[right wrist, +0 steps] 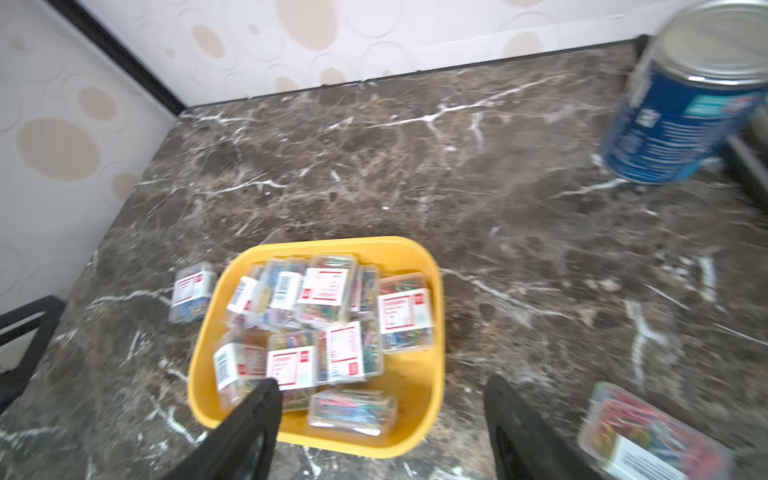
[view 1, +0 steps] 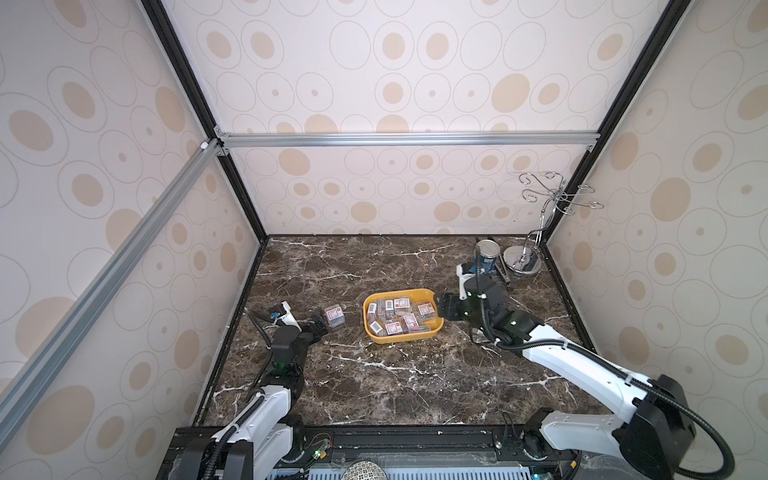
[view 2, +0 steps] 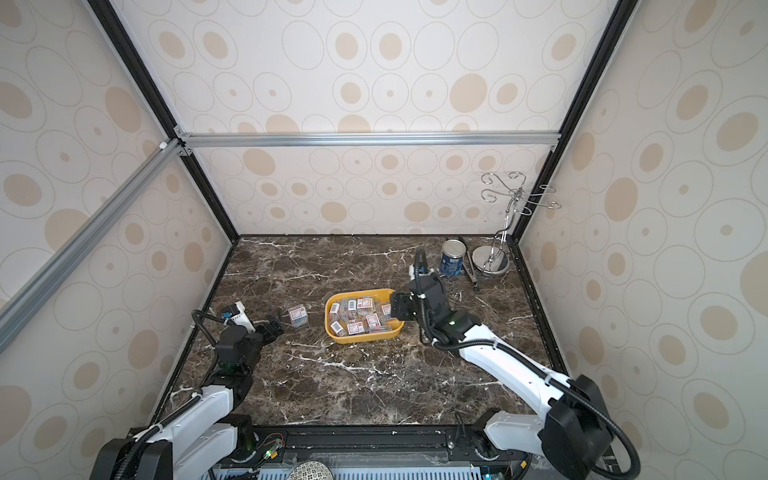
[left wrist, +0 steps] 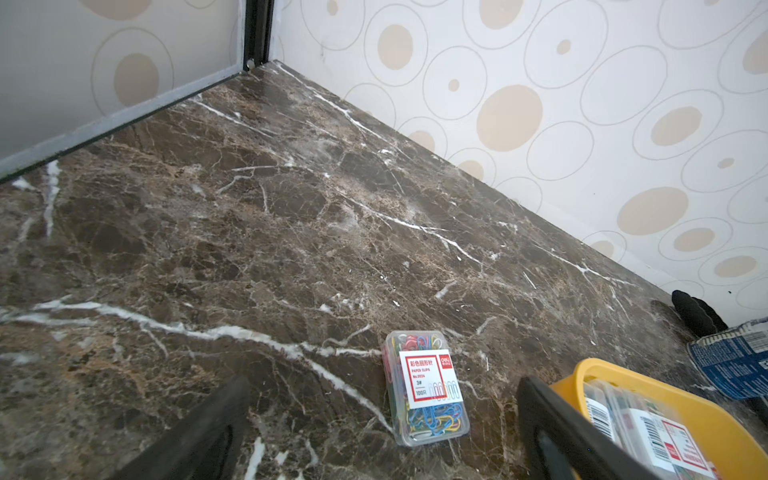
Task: Take the paper clips out of the storage box
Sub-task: Pick up the boxed paper clips from the storage box.
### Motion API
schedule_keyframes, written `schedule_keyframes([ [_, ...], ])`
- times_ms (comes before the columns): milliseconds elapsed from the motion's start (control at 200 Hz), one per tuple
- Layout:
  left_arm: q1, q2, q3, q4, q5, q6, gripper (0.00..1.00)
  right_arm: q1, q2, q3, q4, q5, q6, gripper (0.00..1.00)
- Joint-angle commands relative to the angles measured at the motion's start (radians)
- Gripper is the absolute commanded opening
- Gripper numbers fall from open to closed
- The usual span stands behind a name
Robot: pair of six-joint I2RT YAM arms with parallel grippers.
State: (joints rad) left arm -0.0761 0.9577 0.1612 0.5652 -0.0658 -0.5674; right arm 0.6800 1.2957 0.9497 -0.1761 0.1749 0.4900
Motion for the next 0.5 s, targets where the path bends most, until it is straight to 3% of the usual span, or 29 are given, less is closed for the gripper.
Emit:
schedule_keyframes([
  [0,-0.012,0.004,0.010,0.026,-0.048,0.027,1.00,0.060,0.132,0.105,-0.076,-0.013,-0.018,0.76],
  [230,-0.021,0.000,0.008,0.021,-0.072,0.023,1.00,0.086,0.381,0.311,-0.187,-0.008,-0.034,0.72],
  [495,-0.025,0.007,0.012,0.013,-0.088,0.018,1.00,0.090,0.569,0.448,-0.246,-0.050,-0.031,0.72],
])
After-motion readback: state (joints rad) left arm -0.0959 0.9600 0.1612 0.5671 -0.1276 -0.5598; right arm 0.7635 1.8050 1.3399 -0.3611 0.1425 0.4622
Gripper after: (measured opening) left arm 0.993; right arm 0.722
